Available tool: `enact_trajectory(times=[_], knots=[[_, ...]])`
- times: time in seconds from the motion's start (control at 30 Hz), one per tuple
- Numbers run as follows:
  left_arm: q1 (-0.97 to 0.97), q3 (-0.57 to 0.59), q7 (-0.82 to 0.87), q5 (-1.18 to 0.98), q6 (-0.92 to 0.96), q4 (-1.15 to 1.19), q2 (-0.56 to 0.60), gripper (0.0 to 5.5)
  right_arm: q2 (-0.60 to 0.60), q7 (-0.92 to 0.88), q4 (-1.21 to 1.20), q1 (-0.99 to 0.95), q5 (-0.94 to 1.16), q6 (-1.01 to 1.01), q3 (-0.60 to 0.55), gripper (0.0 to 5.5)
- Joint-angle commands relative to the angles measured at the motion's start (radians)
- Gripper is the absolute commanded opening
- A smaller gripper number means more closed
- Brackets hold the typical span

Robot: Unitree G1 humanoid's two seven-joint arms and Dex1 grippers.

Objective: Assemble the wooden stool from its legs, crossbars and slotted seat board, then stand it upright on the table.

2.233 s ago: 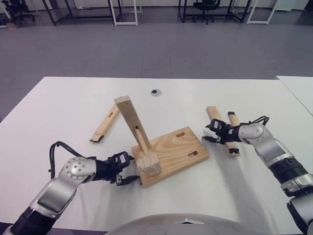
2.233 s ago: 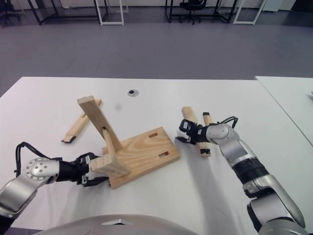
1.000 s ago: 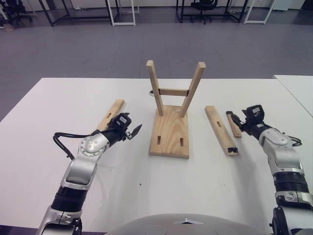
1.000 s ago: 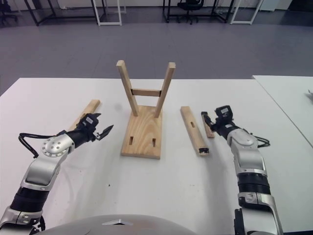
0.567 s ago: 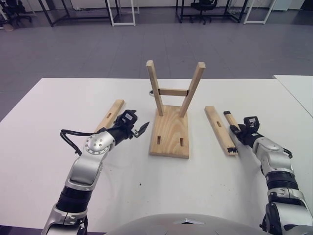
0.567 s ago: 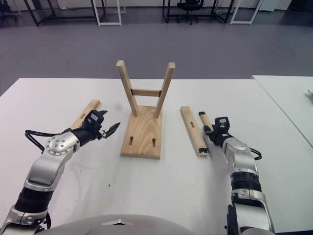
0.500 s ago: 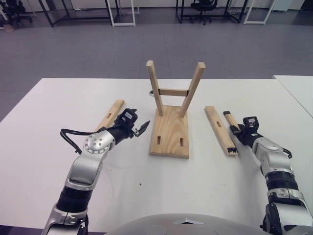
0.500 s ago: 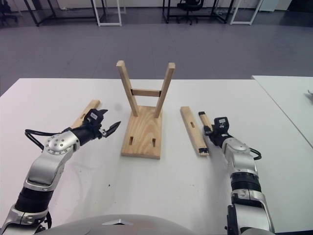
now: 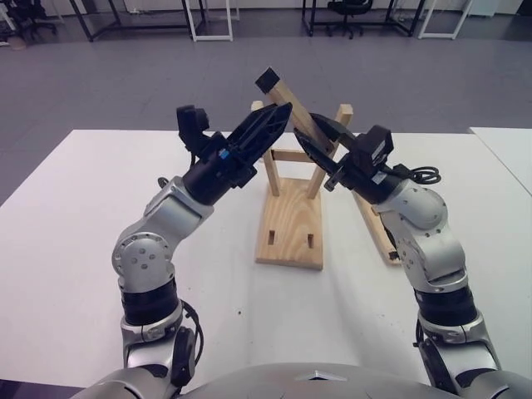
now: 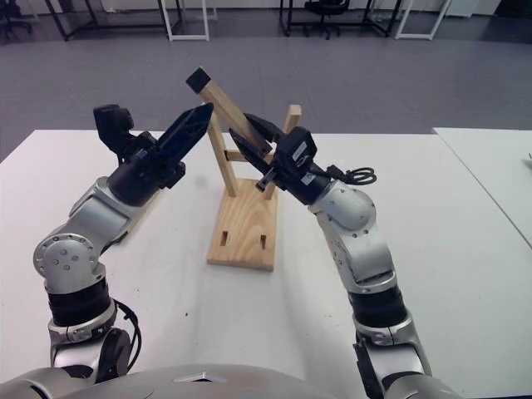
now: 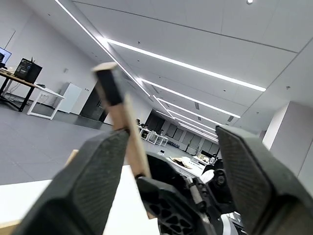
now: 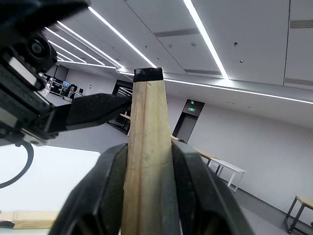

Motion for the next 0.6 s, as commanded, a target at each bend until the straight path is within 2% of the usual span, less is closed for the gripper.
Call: enact_trajectory(times=[0.03, 0.2, 0.47, 0.6], knots=[[-0.032, 0.012, 0.064, -0.055, -0.004, 0.036, 0.022, 2.77, 0.002, 0.01, -0.075, 0.024, 0.05, 0.061, 0.009, 1.32], [-0.036, 0.009, 0.096, -0.098, -0.026, 0.028, 0.031, 1.91, -0.044, 0.047, -0.105, 0.045, -0.005, 0.07, 0.064, 1.32], [0.019, -0.006, 0.112, -0.073, -0.063, -0.003, 0.055, 0.57, -0.026, 0.02, -0.084, 0.032, -0.054, 0.043, 0.058, 1.32], [0.051, -0.022, 0.096, 0.043, -0.12, 0.009, 0.062, 0.41, -0.007, 0.019, -0.083, 0.029, -0.068, 0.044, 0.075, 1.32]])
